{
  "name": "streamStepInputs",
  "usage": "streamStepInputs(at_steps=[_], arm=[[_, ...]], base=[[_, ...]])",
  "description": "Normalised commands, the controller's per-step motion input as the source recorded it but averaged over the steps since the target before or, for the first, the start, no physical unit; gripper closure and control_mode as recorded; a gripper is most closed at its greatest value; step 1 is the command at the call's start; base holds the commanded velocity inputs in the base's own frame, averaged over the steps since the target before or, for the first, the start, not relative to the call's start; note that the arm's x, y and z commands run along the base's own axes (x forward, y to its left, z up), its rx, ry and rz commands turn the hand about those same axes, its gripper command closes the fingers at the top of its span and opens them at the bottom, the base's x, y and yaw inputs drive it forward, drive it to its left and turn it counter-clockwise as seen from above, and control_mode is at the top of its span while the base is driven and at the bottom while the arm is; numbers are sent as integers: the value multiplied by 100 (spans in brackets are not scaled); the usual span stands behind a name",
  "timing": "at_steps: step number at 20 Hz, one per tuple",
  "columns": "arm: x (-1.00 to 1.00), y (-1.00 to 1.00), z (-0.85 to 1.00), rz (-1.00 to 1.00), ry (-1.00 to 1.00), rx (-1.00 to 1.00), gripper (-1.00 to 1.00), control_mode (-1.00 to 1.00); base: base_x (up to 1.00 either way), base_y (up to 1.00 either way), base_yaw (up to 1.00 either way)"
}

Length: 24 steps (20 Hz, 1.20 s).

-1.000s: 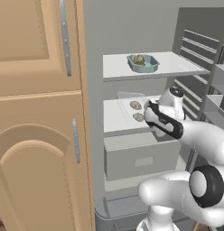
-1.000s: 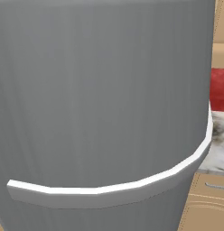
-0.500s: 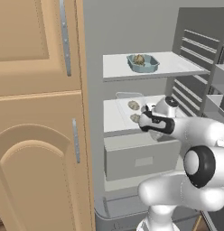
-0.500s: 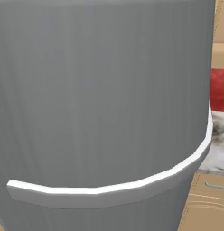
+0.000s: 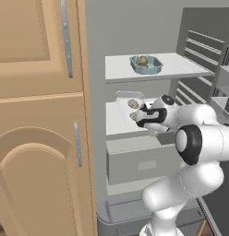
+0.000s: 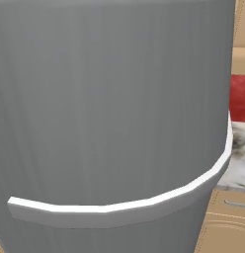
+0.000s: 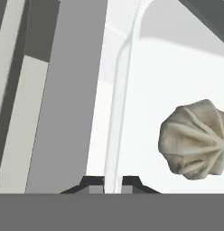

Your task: Place two dumplings into each of the tupperware containers and then place the containers in the fridge.

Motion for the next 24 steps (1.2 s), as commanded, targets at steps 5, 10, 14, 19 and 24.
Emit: streamStepInputs(at_steps=[5, 10, 14, 19, 24], arm=[[43, 0, -33, 0, 0, 0, 100, -100], [34, 0, -30, 0, 0, 0, 100, -100], [7, 0, -9, 0, 0, 0, 100, -100], [0, 0, -3, 0, -1, 0, -100, -100], [0, 0, 0, 0, -6, 0, -100, -100]], base=[[0, 0, 0], [0, 0, 0], [0, 0, 0], [0, 0, 0], [0, 0, 0]])
